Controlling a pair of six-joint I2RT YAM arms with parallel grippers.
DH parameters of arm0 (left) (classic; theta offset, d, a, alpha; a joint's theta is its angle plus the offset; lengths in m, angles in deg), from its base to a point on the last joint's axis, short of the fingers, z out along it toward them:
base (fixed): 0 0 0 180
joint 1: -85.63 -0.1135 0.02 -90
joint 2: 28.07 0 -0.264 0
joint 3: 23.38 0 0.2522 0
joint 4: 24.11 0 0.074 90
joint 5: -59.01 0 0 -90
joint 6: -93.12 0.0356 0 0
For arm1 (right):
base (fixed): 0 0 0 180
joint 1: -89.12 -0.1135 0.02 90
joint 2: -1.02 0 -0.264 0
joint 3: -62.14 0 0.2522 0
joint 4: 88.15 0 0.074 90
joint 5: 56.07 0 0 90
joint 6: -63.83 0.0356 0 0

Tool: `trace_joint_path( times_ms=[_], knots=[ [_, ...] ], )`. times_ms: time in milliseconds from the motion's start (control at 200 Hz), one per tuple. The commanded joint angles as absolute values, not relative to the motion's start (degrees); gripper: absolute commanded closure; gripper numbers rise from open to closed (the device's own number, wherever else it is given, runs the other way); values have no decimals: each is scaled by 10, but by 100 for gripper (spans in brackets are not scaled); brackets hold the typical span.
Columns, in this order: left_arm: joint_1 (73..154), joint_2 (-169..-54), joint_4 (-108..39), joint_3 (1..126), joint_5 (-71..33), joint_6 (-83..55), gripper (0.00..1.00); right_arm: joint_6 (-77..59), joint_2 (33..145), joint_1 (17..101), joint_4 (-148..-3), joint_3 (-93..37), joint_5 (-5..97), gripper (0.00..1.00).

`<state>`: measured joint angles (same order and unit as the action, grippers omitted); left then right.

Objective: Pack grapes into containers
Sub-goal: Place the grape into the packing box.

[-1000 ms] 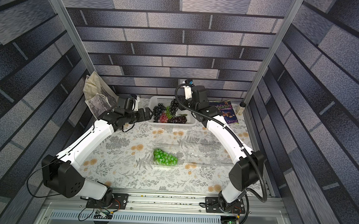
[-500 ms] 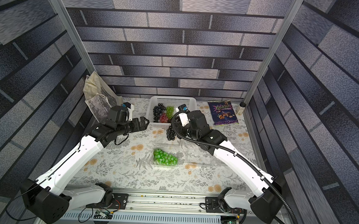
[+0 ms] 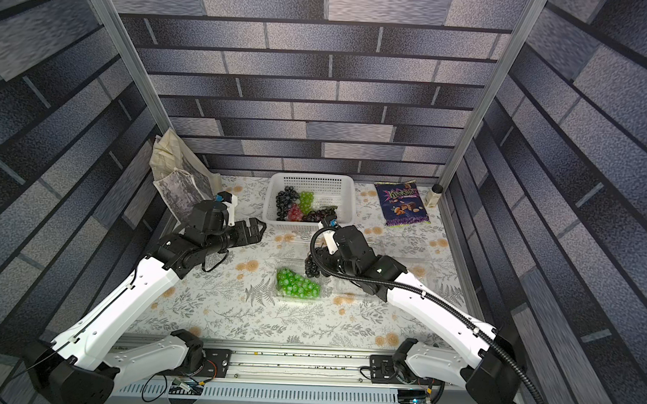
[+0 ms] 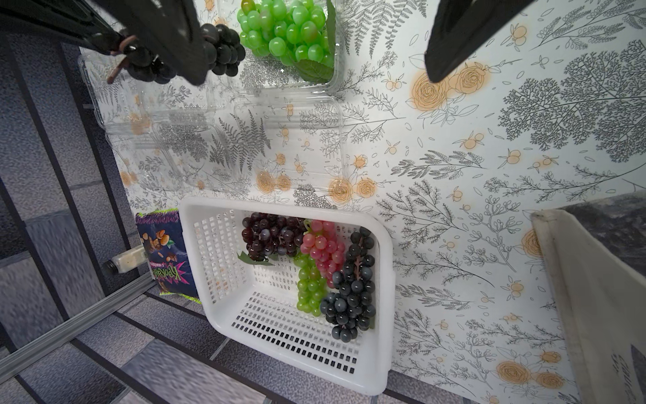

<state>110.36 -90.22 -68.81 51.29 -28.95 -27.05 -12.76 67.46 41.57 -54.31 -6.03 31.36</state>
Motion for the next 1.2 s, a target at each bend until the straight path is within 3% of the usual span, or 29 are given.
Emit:
trace_joint_path(
  times_ms=[0,516,1192],
  knots=[
    [1107,-887,-697,500,-304,-277,0,-109,659,409,-570,-46,300,100],
    [1108,-878,-703,492,-311,-273,0,-118,687,391,-580,-24,295,100],
    [1108,-885,-699,487,-314,-269,0,-148,820,324,-599,-62,331,100]
  ],
)
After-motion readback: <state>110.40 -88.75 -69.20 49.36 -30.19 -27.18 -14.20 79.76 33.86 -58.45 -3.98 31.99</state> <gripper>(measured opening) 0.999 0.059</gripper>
